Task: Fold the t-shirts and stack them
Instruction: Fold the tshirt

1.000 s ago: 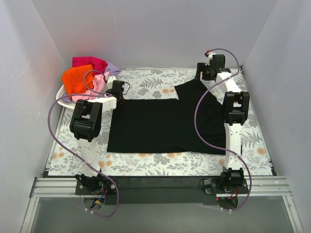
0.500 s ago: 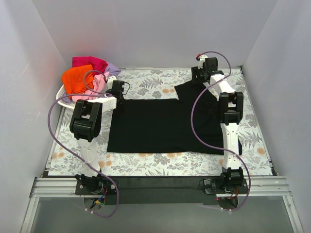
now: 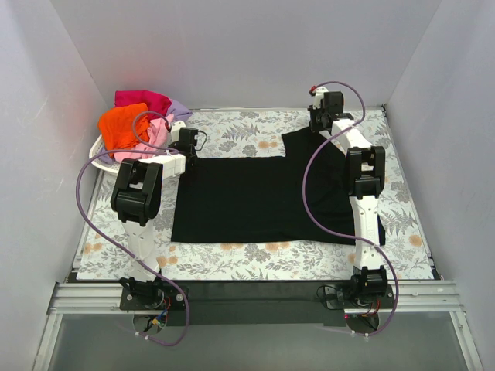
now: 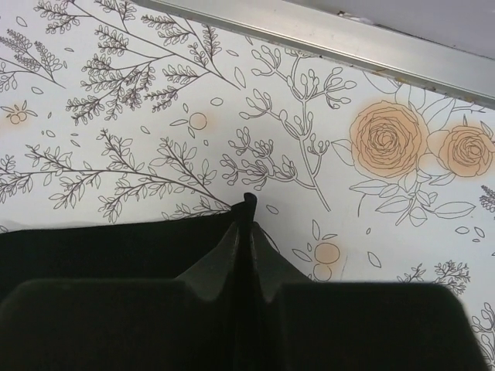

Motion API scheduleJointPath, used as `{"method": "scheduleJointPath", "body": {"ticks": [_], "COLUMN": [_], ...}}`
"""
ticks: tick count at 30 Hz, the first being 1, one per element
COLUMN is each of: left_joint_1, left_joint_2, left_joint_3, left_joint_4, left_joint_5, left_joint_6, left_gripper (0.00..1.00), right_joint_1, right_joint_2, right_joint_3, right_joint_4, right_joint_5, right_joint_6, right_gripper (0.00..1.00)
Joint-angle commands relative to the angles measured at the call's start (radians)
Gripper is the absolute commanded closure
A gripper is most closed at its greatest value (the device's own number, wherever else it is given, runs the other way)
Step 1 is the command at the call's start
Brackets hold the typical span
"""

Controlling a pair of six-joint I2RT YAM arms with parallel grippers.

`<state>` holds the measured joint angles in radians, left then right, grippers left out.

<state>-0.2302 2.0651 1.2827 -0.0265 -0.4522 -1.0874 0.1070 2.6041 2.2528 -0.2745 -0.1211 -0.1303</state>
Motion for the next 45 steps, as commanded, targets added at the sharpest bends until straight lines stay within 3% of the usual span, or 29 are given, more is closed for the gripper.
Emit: {"method": "scheduleJointPath", "body": {"ticks": [1, 14, 23, 36, 45], "left_joint_1": [0.002, 0.002, -0.011, -0.029, -0.043], "left_joint_2": [-0.046, -0.171, -0.226, -0.338, -0.41], "left_joint_3": [-0.002, -0.111, -0.195, -0.31, -0.385], "left_joint_4": [-0.035, 0.106, 0.158, 0.203, 0.194], "left_joint_5": [0.0, 0.024, 0.033, -0.003, -0.034], "left_joint_6": [0.017, 0.007, -0.006, -0.003, -0.003], "left_gripper": [1.0, 1.0, 1.0, 1.0, 1.0], "right_joint_1": [-0.003, -0.003, 0.011, 0.04, 0.042], "right_joint_2": [-0.067, -0.535, -0.745, -1.091, -1.26], "right_joint_3": [-0.048, -0.579, -0.863, -1.177, -1.309], "right_joint_4": [0.075, 0.319, 0.32, 0.32, 0.284], "right_joint_5": [0.049, -0.025, -0.029, -0.003, 0.046], "right_joint_6": [0.017, 0.1, 0.115, 0.152, 0.164], "right_gripper": [0.99, 0.99, 0.99, 0.99, 0.99]}}
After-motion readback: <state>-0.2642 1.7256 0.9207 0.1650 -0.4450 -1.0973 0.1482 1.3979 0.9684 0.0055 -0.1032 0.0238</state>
